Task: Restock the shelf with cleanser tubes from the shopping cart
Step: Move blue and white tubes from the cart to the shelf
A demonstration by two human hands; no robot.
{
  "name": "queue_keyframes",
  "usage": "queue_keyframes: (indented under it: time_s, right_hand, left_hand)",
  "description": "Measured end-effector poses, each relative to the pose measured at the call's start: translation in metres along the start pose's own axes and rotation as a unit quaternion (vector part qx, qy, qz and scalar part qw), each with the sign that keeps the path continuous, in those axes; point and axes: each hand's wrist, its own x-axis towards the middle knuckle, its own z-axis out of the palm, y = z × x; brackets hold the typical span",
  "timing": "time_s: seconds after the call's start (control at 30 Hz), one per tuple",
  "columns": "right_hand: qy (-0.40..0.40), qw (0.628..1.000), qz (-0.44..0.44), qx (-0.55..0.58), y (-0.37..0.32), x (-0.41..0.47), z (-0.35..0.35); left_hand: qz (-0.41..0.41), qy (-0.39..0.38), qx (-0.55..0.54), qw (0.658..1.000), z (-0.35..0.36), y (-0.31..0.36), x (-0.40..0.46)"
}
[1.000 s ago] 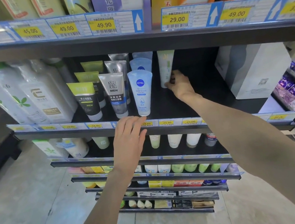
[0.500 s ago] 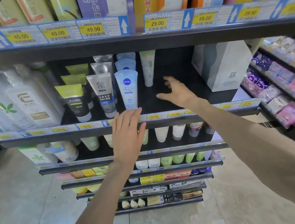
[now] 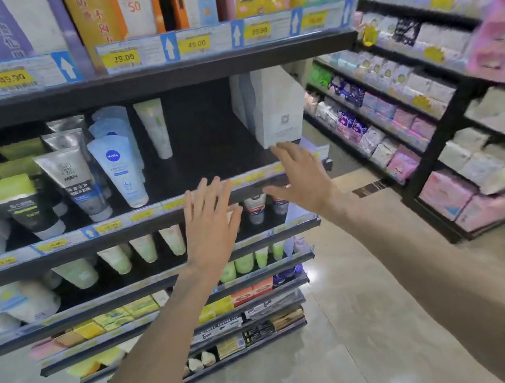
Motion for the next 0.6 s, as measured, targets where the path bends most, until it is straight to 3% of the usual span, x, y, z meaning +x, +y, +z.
queue_keyframes:
  time_s: [0.23,0.6]
  right_hand:
    - [-0.038,0.997,0.045,-0.057,0.114,-0.099,-0.036]
    - [-0.078,0.971,0.201,-0.100,0.319,-0.285,-0.100]
  left_hand:
    - [0.055,-0.053,0.016,0.997,0.046,0.131,0.015]
    - [0.155,-0.129,-0.097,0.975,0.145,0.383,-0.004]
